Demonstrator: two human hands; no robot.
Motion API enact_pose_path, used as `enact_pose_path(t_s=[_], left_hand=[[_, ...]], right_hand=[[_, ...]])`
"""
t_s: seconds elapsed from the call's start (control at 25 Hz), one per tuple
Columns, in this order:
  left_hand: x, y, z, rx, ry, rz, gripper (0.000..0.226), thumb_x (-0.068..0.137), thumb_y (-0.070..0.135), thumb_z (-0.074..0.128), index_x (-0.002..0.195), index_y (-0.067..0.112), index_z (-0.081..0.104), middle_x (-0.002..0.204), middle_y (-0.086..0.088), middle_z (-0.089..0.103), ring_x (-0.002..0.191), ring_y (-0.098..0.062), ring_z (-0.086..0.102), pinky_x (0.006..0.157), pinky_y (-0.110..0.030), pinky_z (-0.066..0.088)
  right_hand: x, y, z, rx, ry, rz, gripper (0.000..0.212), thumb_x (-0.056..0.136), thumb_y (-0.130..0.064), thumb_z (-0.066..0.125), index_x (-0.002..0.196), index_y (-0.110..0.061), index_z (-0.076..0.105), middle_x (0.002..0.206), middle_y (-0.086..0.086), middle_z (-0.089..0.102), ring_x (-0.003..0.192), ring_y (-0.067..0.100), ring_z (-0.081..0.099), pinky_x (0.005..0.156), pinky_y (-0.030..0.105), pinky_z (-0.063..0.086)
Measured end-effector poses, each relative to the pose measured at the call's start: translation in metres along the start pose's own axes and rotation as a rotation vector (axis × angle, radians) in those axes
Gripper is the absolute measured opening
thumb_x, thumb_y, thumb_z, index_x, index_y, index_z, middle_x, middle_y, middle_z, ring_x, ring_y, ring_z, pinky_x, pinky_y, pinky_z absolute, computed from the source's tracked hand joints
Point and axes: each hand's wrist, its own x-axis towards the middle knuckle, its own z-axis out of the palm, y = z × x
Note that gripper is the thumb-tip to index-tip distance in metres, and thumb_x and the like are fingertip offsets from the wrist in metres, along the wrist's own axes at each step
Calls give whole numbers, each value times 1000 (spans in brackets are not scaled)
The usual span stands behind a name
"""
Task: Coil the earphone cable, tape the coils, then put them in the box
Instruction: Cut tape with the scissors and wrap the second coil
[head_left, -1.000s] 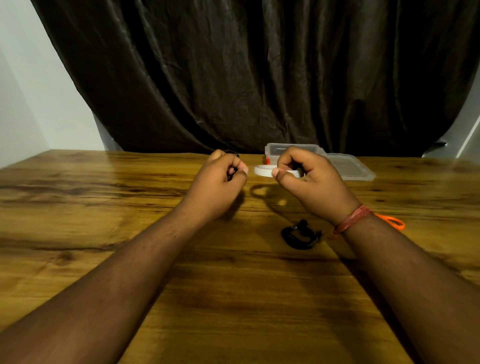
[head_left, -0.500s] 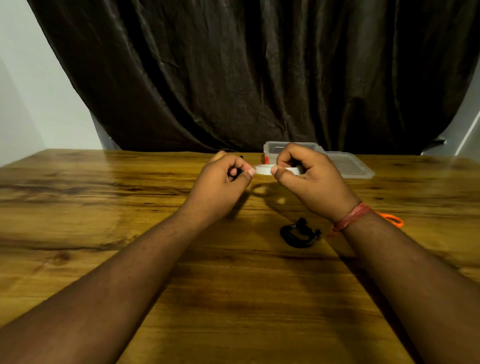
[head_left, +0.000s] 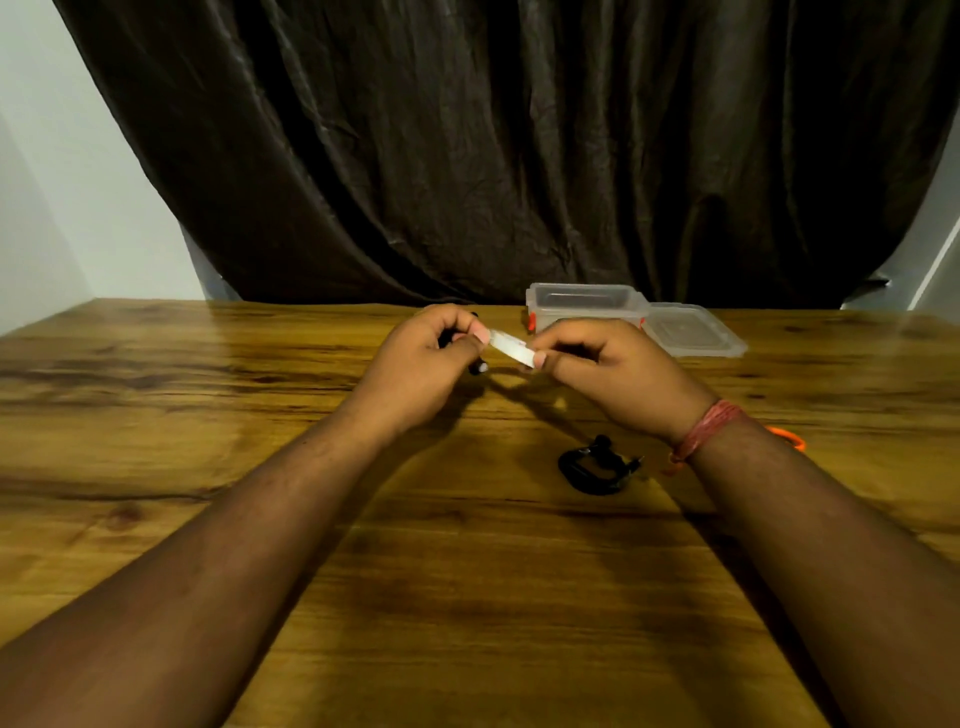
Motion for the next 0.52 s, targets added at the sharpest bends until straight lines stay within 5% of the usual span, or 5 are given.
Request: enact_pose_path(t_s=[0.28, 0.52], left_hand=[[11, 0, -25, 7, -93, -44, 20, 94, 11, 56, 80, 24, 64, 79, 3, 62, 67, -2, 53, 71, -27, 43], [9, 2, -31, 54, -164, 17, 13, 92, 10, 58, 86, 20, 65, 99, -16, 68, 96, -27, 64, 89, -39, 47]], right_hand=[[-3, -5, -4, -83, -166, 58, 12, 92, -31, 61, 87, -29, 72, 83, -8, 69, 78, 3, 62, 71, 26, 48], [-5, -17, 13, -165, -259, 76, 49, 83, -66, 49, 78, -22, 72, 80, -6, 71, 79, 11, 64, 75, 36, 52]])
